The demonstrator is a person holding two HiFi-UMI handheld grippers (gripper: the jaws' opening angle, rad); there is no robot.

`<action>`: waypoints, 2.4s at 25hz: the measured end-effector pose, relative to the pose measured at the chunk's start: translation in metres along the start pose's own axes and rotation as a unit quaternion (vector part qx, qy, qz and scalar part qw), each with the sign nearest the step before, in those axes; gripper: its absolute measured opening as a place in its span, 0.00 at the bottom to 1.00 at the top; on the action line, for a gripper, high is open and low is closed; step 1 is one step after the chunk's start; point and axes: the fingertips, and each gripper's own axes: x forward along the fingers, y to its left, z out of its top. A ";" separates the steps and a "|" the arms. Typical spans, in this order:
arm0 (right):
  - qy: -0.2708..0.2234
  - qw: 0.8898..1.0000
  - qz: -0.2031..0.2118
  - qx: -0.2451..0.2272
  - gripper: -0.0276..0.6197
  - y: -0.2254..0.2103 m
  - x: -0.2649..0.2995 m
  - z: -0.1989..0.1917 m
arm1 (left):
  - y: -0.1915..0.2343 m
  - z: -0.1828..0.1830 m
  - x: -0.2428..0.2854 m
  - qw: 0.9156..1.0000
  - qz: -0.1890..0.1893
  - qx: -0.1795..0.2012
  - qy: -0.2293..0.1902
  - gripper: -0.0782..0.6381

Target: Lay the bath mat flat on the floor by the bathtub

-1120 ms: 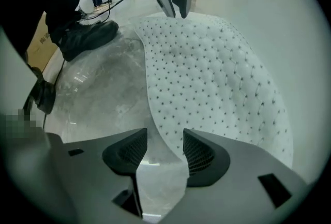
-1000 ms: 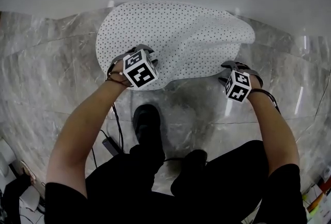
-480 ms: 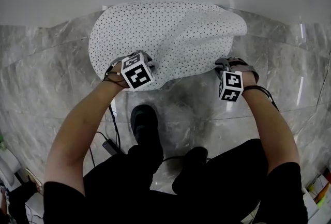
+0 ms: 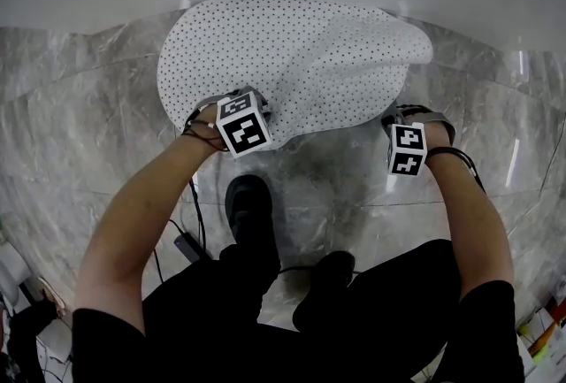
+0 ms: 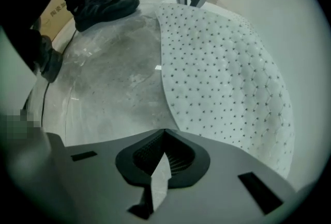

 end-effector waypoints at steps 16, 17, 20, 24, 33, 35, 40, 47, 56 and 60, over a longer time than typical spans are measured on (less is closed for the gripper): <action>-0.091 0.987 -0.023 0.129 0.22 -0.020 0.000 -0.003 | -0.003 0.002 0.018 0.997 -0.028 0.043 0.054 0.18; -0.094 0.987 -0.022 0.128 0.22 -0.021 -0.001 -0.003 | -0.003 0.002 0.019 0.997 -0.030 0.045 0.055 0.18; -0.093 0.988 -0.028 0.118 0.25 -0.022 -0.001 -0.003 | -0.005 0.001 0.018 0.997 -0.032 0.045 0.055 0.18; -0.094 0.986 -0.028 0.132 0.43 -0.036 -0.002 -0.008 | -0.004 0.002 0.017 0.998 -0.024 0.039 0.043 0.18; -0.116 0.983 0.023 0.138 0.39 -0.049 -0.001 -0.008 | -0.015 -0.006 0.012 0.998 -0.030 0.034 0.036 0.18; -0.121 0.984 0.014 0.134 0.34 -0.048 -0.003 -0.008 | -0.017 -0.007 0.012 0.999 -0.027 0.032 0.031 0.16; -0.109 0.990 -0.007 0.090 0.17 -0.040 -0.003 -0.005 | -0.018 -0.008 0.013 0.998 -0.025 0.046 0.044 0.16; -0.100 0.992 -0.034 0.063 0.06 -0.032 -0.009 -0.001 | -0.019 -0.006 0.015 0.995 -0.017 0.071 0.064 0.16; -0.126 0.990 -0.020 0.060 0.06 -0.014 -0.025 0.022 | -0.023 -0.005 0.013 0.995 -0.018 0.071 0.063 0.15; -0.148 0.987 -0.014 0.055 0.45 -0.009 -0.013 0.055 | -0.025 -0.006 0.012 0.996 -0.021 0.067 0.060 0.15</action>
